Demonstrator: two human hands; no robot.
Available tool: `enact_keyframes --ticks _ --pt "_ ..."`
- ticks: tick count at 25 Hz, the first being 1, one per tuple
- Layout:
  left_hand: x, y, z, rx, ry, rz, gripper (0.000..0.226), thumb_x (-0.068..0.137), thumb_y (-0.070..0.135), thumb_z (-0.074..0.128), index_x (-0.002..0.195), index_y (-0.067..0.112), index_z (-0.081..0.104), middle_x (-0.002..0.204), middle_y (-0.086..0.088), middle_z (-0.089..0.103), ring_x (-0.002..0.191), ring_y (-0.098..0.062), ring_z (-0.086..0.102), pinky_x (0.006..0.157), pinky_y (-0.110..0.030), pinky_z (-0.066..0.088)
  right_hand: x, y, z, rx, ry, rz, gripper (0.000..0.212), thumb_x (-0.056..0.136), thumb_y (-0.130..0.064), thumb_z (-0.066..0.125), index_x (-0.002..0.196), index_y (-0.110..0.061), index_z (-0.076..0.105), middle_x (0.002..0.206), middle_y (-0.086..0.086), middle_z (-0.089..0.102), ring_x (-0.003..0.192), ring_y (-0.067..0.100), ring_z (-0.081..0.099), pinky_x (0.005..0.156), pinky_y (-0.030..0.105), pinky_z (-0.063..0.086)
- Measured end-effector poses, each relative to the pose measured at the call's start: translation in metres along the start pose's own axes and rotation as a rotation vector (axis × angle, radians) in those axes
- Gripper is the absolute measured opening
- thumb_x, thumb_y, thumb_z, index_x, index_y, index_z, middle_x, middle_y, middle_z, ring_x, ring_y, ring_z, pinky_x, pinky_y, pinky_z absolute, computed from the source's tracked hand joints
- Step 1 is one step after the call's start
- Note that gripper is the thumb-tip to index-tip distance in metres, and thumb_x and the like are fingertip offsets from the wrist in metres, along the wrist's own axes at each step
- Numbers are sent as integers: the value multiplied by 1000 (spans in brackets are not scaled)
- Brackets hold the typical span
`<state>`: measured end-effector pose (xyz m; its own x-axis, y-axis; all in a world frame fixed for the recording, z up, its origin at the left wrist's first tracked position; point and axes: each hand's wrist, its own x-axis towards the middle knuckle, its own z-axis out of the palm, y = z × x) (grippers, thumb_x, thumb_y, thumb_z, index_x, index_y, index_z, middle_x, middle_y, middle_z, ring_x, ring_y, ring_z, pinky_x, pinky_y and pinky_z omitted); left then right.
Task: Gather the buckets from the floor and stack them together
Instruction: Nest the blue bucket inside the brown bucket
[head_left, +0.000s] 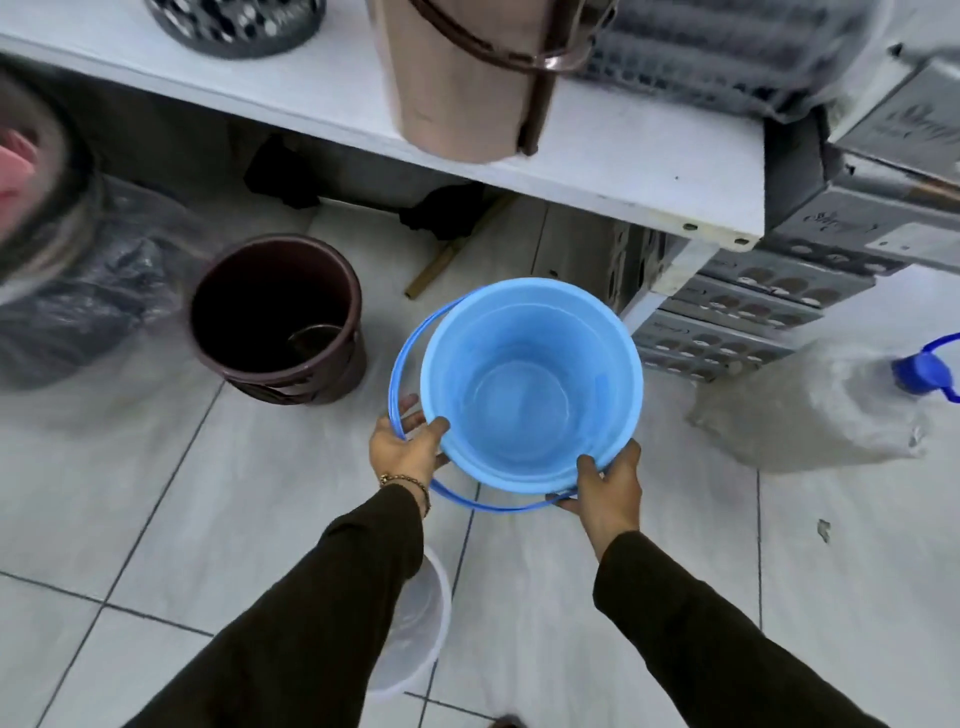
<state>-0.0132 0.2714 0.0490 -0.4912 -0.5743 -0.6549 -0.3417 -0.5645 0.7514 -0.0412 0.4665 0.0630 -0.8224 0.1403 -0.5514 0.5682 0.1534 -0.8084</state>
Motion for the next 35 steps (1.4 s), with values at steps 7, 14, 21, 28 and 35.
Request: enact_keyframes --ticks 7,14,21,28,35 --pt "-36 134 -125 -31 67 176 37 78 -7 72 109 11 60 96 -5 70 74 -16 71 54 -31 61 -103 -84 101 -78 -148 -228 46 97 -13 49 134 -34 34 103 -18 59 97 19 67 79 50 61" --pt "44 225 -209 -104 178 170 45 79 5 77 120 2 59 119 -21 68 100 -36 70 61 -38 64 -97 -143 260 -155 -274 -274 39 94 -15 51 127 -34 39 96 -8 63 90 29 70 72 53 61" --pt "173 237 -246 -83 158 46 41 80 1 74 119 2 60 110 -16 71 87 -32 71 56 -36 63 -13 -97 378 -262 -177 -148 36 77 -29 58 108 -41 43 108 9 63 97 34 67 81 57 58" --pt "257 192 -271 131 134 -156 42 78 -4 73 116 4 59 98 -13 71 90 -37 69 75 -50 60 34 0 401 -453 -70 4 44 75 -32 70 113 -16 55 107 15 61 89 37 67 76 55 60" --pt "244 173 -278 660 51 -97 89 80 22 75 151 9 23 153 -15 38 137 -33 43 113 -41 37 -15 -12 380 -681 -74 -53 50 93 -23 57 139 -9 44 138 16 47 124 33 52 103 38 43"
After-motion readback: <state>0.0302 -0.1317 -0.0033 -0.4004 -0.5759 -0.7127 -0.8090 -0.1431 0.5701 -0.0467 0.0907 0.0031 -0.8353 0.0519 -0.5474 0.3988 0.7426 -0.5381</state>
